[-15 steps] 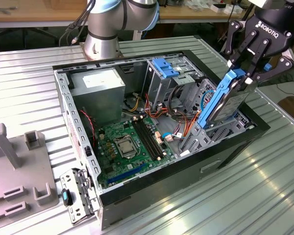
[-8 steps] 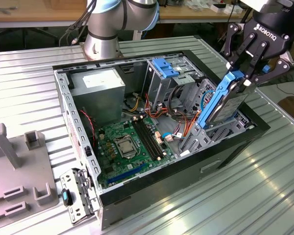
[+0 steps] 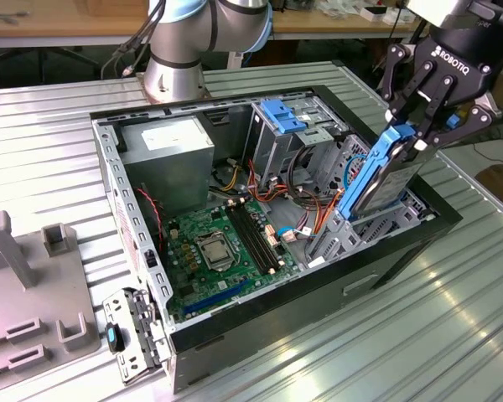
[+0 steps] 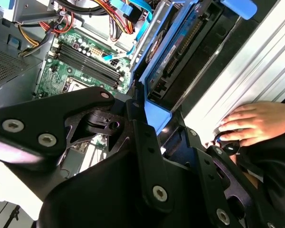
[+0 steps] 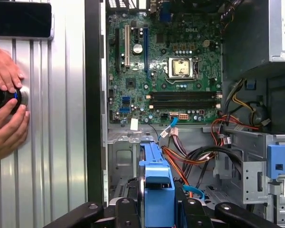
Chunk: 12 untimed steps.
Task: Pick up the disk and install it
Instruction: 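Insert the disk into the insertion slot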
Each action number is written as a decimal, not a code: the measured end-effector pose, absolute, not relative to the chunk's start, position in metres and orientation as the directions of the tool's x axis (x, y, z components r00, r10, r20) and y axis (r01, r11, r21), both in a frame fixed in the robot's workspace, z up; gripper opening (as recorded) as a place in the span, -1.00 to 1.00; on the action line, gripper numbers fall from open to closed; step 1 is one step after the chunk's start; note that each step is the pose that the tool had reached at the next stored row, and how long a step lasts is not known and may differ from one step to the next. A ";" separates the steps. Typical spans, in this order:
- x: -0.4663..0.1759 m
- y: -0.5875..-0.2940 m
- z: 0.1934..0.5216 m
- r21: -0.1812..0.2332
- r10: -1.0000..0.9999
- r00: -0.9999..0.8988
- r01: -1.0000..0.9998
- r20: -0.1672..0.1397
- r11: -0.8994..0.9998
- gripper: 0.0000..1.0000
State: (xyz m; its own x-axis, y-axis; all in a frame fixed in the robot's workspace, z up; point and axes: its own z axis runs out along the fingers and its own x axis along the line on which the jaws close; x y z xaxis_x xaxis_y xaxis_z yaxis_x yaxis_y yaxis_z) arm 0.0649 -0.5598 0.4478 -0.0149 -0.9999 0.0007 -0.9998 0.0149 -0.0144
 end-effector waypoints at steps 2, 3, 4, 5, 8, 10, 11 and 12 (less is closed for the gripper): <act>0.065 -0.560 0.447 -0.014 -1.000 -0.015 -1.000 0.001 0.015 -0.26; 0.065 -0.560 0.446 -0.014 -1.000 -0.015 -1.000 0.001 0.015 -0.26; 0.065 -0.560 0.445 -0.014 -1.000 -0.015 -1.000 0.001 0.015 -0.26; 0.065 -0.560 0.444 -0.014 -1.000 -0.015 -1.000 0.001 0.015 -0.26; 0.065 -0.560 0.444 -0.014 -1.000 -0.015 -1.000 0.000 0.015 -0.26; 0.065 -0.560 0.444 -0.014 -1.000 -0.015 -1.000 0.000 0.015 -0.26; 0.065 -0.560 0.445 -0.014 -1.000 -0.015 -1.000 0.000 0.015 -0.26; 0.065 -0.560 0.446 -0.014 -1.000 -0.015 -1.000 0.000 0.015 -0.26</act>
